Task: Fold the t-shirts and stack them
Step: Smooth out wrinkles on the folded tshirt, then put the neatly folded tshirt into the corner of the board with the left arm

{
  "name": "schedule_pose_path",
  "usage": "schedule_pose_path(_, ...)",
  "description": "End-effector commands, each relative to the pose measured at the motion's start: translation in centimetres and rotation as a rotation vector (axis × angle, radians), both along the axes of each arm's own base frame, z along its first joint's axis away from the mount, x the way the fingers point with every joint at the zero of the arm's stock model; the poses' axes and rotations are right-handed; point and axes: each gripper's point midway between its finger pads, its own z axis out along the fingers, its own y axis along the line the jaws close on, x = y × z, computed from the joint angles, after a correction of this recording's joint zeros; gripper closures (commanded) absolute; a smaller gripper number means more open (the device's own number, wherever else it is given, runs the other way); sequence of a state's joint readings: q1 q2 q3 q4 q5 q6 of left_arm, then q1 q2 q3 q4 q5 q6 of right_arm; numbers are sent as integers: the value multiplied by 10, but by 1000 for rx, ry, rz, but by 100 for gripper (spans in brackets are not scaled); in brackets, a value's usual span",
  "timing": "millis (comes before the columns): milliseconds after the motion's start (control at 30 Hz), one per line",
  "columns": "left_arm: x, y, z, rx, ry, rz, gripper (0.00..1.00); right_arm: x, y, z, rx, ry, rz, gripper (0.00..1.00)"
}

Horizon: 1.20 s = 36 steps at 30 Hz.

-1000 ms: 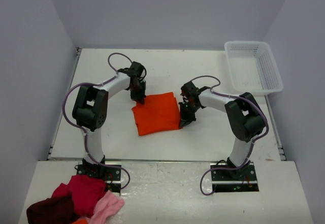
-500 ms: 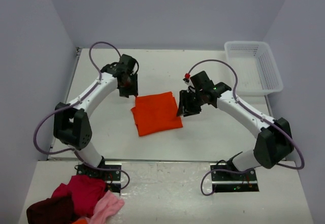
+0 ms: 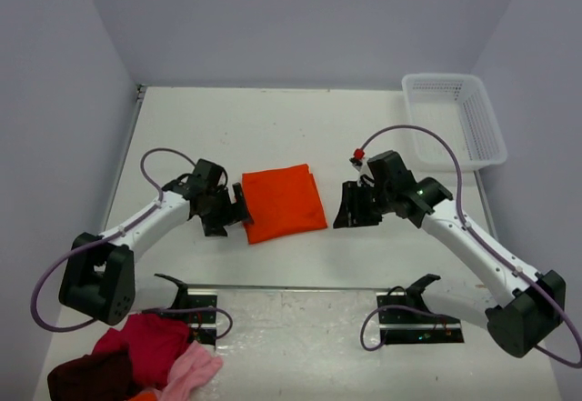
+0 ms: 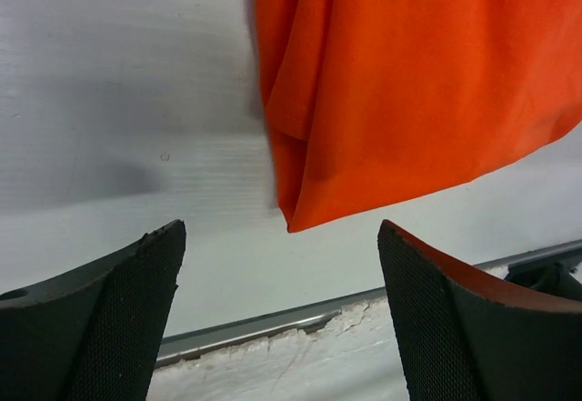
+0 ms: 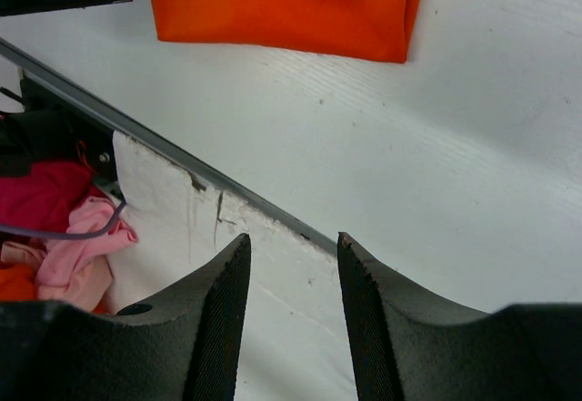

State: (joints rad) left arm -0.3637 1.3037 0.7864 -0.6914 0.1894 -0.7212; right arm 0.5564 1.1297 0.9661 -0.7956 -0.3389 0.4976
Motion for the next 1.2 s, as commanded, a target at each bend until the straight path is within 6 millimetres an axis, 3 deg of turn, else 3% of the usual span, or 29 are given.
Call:
schedule_pose_path(0,24,-34,9,-272,-93,66,13,-12,-7,6,13,-23,-5,55)
schedule_pose_path(333,57,-36,-23,-288,-111,113,19,-28,-19,9,23,-41,-23,55)
schedule_pose_path(533,66,-13,-43,-173,-49,136,20,-29,-23,16,32,-68,-49,55)
schedule_pose_path(667,74,5,-43,-72,-57,137,20,-27,-23,20,34,-78,-56,55)
schedule_pose_path(833,69,14,-50,-20,-37,127,20,-25,-21,19,33,-64,-53,55)
schedule_pose_path(1167,44,-15,-76,-230,17,109,25,-14,-24,30,36,-98,-78,55)
